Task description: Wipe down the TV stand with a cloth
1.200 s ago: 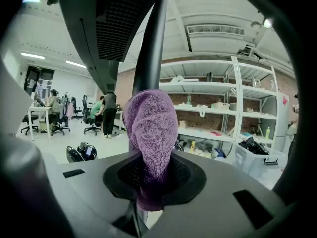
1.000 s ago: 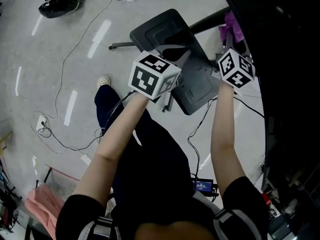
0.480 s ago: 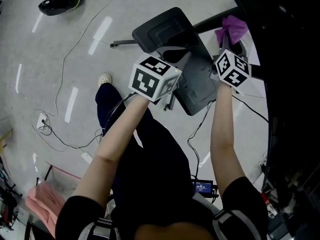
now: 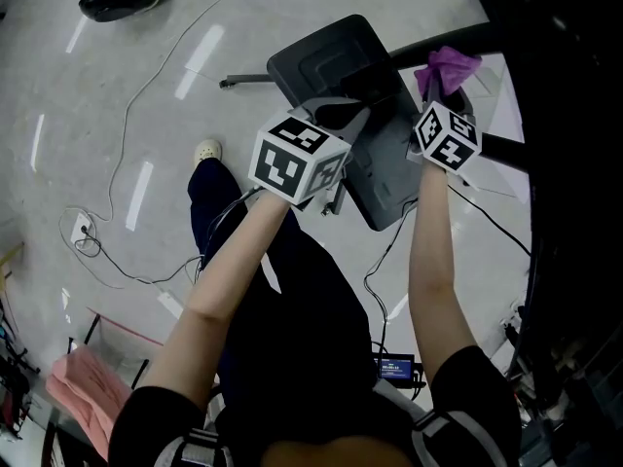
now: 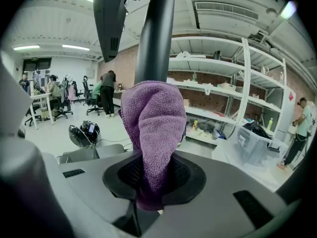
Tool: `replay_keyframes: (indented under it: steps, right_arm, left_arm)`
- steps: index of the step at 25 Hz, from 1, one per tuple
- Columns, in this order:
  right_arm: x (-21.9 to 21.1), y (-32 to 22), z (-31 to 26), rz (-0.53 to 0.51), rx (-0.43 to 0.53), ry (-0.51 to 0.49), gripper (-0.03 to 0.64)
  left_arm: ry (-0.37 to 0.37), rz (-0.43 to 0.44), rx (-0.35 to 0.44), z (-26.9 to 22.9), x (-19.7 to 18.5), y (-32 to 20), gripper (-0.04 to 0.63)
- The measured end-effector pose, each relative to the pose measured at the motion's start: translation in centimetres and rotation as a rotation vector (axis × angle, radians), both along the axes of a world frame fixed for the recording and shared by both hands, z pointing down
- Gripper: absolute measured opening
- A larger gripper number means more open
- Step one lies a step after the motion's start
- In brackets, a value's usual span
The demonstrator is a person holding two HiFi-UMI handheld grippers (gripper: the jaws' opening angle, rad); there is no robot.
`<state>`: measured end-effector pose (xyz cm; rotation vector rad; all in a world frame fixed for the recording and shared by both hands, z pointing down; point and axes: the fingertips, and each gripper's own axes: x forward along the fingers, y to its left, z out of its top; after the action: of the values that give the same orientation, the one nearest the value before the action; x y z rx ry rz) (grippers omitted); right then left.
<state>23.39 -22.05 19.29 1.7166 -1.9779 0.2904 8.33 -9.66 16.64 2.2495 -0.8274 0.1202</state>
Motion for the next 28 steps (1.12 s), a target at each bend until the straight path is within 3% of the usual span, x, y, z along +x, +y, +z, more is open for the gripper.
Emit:
replay_keyframes:
  steps: [17, 28]
  right_arm:
    - [-0.5, 0.5, 7.1, -0.015, -0.152, 0.033, 0.089]
    - [-0.5, 1.2, 8.2, -0.013, -0.194, 0.024, 0.089]
  left_arm:
    - [0.02, -0.047, -0.071, 2.5, -1.2, -0.8, 0.006]
    - [0.015, -0.037, -0.078, 2.7, -1.1, -0.9, 0.007]
